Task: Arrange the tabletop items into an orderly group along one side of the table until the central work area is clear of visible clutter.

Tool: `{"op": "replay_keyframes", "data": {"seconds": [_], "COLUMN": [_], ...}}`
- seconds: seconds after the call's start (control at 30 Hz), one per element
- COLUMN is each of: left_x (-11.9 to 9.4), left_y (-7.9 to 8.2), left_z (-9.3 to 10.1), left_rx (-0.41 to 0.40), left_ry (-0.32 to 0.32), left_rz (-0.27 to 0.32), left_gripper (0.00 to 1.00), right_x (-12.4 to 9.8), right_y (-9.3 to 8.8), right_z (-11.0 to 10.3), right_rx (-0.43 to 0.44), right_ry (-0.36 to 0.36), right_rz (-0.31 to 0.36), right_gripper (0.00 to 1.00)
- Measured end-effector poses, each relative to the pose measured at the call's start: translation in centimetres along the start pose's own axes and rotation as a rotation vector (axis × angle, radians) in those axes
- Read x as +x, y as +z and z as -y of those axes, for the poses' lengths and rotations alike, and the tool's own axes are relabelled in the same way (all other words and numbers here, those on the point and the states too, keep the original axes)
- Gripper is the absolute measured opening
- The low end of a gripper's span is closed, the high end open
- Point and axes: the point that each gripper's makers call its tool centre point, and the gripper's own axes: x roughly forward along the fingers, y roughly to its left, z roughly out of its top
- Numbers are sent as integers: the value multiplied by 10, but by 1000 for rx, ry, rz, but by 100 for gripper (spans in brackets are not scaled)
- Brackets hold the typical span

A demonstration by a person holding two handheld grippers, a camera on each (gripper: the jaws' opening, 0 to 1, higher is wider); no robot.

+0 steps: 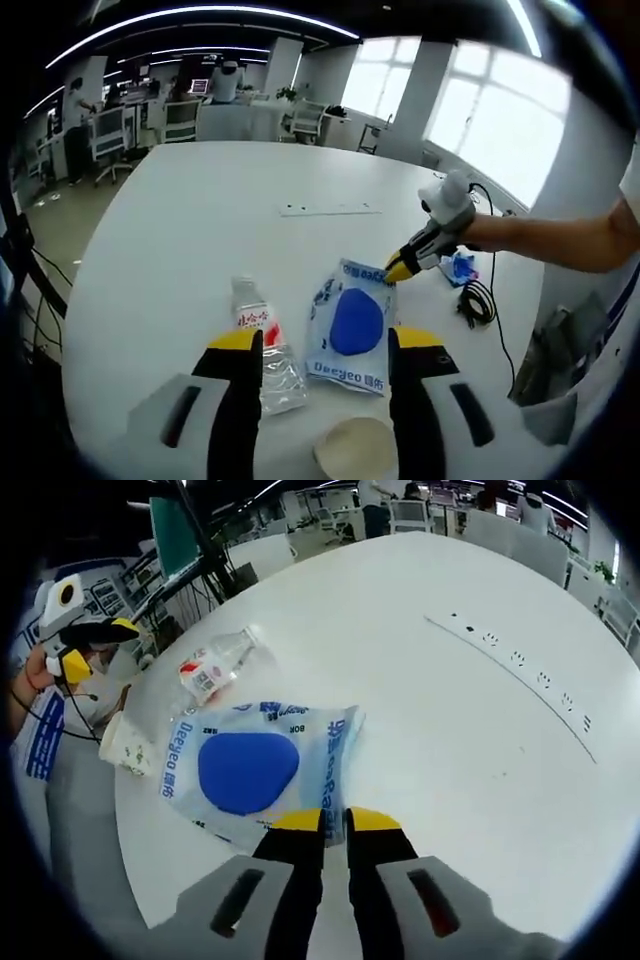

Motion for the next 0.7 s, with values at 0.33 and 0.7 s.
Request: {"op": "replay_keyframes", "data": {"seconds": [0.33, 0.7], "left_x": [3, 9], "left_y": [-1, -4], "left_z": [3, 8], "left_rx": [2, 7], "left_ry": [-4, -7], "left_rz": [-10, -43], "left_gripper": [47, 43], "right_x": [-1, -6], "right_y": [-3, -9], "right_z": [-1, -5], "right_rx": [-8, 23], "right_ry": [-3, -23], "right_rz": [1, 23], "right_gripper": [0, 0]}}
